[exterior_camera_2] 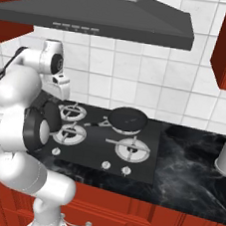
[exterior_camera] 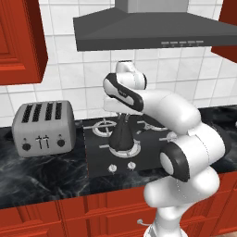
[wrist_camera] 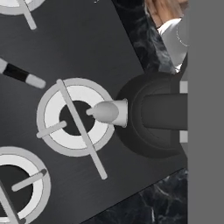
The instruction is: Pick the kettle from the counter and place it on a stove burner. Then turn the burner on.
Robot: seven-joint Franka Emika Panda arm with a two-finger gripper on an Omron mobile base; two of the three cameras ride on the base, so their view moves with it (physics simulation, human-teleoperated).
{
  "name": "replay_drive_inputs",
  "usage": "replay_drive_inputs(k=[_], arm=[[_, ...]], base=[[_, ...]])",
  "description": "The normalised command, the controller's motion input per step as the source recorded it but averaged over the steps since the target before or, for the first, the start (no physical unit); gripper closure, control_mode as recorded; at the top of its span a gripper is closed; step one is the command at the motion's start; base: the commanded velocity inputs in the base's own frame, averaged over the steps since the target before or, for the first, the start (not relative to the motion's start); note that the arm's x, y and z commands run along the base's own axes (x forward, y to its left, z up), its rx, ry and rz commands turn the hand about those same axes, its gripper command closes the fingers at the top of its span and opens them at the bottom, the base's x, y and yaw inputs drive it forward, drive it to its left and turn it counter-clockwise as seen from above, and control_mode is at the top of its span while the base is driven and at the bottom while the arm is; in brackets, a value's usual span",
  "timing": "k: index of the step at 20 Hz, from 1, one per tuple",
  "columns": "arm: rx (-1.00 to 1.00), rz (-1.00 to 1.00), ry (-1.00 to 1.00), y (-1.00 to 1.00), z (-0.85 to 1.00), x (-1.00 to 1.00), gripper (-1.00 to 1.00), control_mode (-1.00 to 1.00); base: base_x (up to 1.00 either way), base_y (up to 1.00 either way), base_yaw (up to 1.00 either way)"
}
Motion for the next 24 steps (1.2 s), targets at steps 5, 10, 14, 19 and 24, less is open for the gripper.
replay_drive_inputs(k=[5, 10, 14, 19, 24], arm=[[0.00, -0.08, -0.06, -0.20, -0.10, 0.24, 1.00, -1.00], [0.00, -0.07, -0.01, -0.22, -0.04, 0.34, 1.00, -1.00], [0.00, -0.05, 0.00, -0.15, -0.01, 0.32, 1.00, -1.00], [0.00, -0.02, 0.00, -0.06, -0.02, 0.27, 1.00, -1.00], [0.00, 0.00, 0.00, 0.00, -0.14, 0.23, 1.00, -1.00]], base=[[0.00, 0.00, 0.00], [0.00, 0.00, 0.00], [0.00, 0.00, 0.00], [0.00, 0.00, 0.00], [0.00, 0.00, 0.00]])
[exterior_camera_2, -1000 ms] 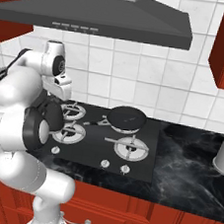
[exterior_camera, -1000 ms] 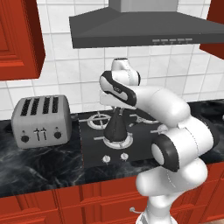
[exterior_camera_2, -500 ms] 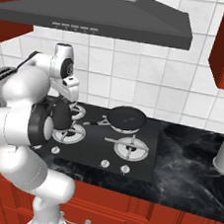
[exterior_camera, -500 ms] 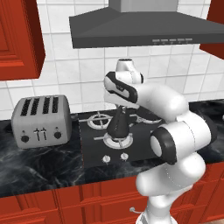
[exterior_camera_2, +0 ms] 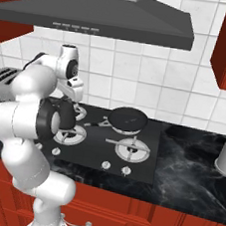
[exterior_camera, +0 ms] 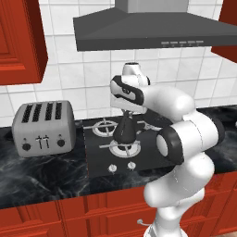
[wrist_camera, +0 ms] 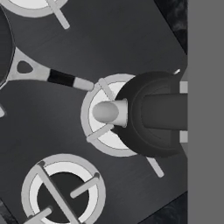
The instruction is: Pick the kettle from the counter and place it on a stove burner. Then turn the burner on.
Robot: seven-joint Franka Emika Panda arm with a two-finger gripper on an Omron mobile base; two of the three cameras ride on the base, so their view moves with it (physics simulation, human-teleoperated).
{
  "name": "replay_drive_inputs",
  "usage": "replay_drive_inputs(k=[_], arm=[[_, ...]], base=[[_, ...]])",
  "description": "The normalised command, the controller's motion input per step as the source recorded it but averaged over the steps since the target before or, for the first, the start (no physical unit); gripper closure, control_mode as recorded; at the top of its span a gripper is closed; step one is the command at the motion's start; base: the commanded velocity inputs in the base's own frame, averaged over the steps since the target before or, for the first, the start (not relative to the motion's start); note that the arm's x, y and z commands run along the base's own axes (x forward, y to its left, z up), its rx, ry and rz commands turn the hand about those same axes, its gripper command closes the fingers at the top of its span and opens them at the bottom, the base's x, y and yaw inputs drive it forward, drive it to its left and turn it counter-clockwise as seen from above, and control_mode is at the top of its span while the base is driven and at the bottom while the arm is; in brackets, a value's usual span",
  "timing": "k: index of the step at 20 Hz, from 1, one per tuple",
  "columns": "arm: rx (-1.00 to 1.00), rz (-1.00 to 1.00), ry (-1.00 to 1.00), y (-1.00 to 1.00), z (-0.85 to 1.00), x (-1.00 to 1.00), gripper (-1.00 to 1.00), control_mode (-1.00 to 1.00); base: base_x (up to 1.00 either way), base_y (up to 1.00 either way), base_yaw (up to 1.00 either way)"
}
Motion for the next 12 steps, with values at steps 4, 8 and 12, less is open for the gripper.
replay_drive_inputs(k=[4, 8, 12], arm=[[0.00, 0.00, 0.00, 0.00, -0.15, 0.14, 1.00, -1.00], [0.00, 0.00, 0.00, -0.02, -0.10, 0.12, 1.00, -1.00], [0.00, 0.00, 0.00, -0.05, -0.07, 0.18, 1.00, -1.00]], base=[[0.00, 0.00, 0.00], [0.00, 0.00, 0.00], [0.00, 0.00, 0.00]])
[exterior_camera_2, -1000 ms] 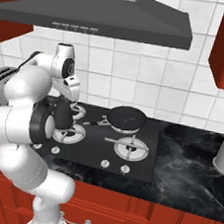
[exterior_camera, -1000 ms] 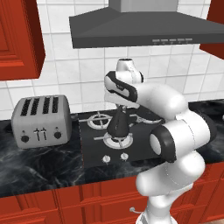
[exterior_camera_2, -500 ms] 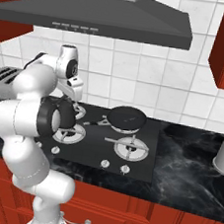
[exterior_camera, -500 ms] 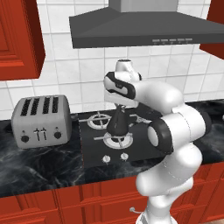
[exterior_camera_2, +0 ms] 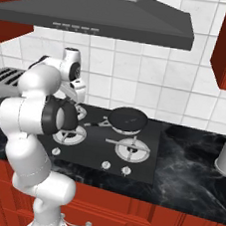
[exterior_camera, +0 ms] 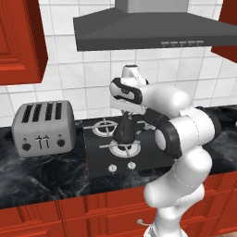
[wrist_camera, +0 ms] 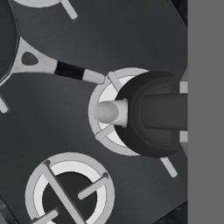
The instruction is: Pick the kettle from the counter and place it on a stove burner. Then turn the burner on.
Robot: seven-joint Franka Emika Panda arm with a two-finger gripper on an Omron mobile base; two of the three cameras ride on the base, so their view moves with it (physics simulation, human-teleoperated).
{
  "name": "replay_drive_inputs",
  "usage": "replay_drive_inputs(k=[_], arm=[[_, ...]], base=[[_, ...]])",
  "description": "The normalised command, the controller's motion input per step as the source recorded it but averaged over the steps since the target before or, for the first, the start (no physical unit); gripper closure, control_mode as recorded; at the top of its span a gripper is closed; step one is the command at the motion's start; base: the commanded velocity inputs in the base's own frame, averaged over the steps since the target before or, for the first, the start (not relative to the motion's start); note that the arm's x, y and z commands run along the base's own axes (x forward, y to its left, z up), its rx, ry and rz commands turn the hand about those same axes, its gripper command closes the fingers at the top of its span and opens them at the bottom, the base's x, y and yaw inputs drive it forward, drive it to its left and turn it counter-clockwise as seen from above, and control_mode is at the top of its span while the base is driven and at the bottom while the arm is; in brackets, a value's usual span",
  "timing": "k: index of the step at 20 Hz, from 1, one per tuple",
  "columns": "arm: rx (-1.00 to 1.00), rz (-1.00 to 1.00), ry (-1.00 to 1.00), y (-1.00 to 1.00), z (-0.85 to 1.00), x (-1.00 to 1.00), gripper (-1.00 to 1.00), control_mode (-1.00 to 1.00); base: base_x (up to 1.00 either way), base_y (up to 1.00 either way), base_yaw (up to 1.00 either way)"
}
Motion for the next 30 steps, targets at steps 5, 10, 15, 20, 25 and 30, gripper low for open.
replay_drive_inputs(k=[5, 10, 15, 20, 25, 30], arm=[[0.00, -0.01, 0.00, -0.03, -0.07, 0.19, 1.00, -1.00], [0.00, 0.00, 0.00, 0.00, -0.12, 0.05, 1.00, -1.00], [0.00, 0.00, 0.00, 0.00, -0.08, 0.04, 1.00, -1.00], [0.00, 0.00, 0.00, 0.00, -0.03, 0.09, 1.00, -1.00], [0.00, 0.00, 0.00, 0.00, -0.05, 0.05, 1.00, -1.00], [0.00, 0.00, 0.00, 0.00, -0.07, 0.00, 1.00, -1.00]], base=[[0.00, 0.00, 0.00], [0.00, 0.00, 0.00], [0.00, 0.00, 0.00], [0.00, 0.00, 0.00], [0.00, 0.00, 0.00], [0.00, 0.00, 0.00]])
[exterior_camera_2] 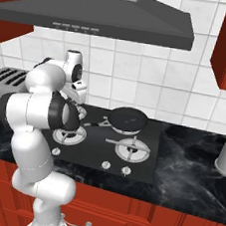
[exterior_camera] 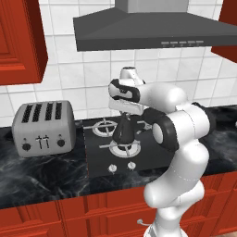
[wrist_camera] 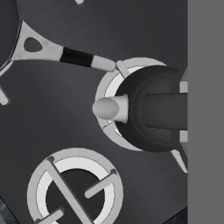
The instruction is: Pick the kettle from the counter and place it on a stove burner. Then turn the burner on.
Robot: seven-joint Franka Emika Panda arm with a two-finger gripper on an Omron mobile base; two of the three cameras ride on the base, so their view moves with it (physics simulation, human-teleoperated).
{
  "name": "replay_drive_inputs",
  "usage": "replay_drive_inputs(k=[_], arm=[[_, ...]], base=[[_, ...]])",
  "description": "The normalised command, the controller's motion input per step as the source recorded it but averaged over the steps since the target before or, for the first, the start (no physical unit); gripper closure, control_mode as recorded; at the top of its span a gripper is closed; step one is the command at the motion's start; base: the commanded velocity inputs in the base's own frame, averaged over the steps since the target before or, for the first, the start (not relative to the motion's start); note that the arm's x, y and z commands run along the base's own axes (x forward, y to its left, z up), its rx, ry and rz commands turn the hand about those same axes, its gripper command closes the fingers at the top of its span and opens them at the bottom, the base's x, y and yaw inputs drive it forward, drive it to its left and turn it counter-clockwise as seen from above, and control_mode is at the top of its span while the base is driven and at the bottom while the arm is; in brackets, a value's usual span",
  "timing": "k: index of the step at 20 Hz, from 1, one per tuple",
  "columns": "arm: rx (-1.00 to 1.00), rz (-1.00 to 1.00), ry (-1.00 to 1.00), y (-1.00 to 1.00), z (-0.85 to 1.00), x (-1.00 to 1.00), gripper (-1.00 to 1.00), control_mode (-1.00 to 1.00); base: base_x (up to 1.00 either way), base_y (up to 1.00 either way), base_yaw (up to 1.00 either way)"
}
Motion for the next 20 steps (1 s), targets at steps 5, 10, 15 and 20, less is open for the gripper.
replay_drive_inputs(k=[5, 10, 15, 20], arm=[[0.00, 0.00, 0.00, -0.01, -0.02, 0.00, -1.00, -1.00], [0.00, 0.00, 0.00, -0.01, 0.00, 0.00, -1.00, -1.00], [0.00, 0.00, 0.00, -0.02, 0.00, 0.00, -1.00, -1.00], [0.00, 0.00, 0.00, -0.04, 0.00, 0.00, -1.00, -1.00]], base=[[0.00, 0.00, 0.00], [0.00, 0.00, 0.00], [0.00, 0.00, 0.00], [0.00, 0.00, 0.00]])
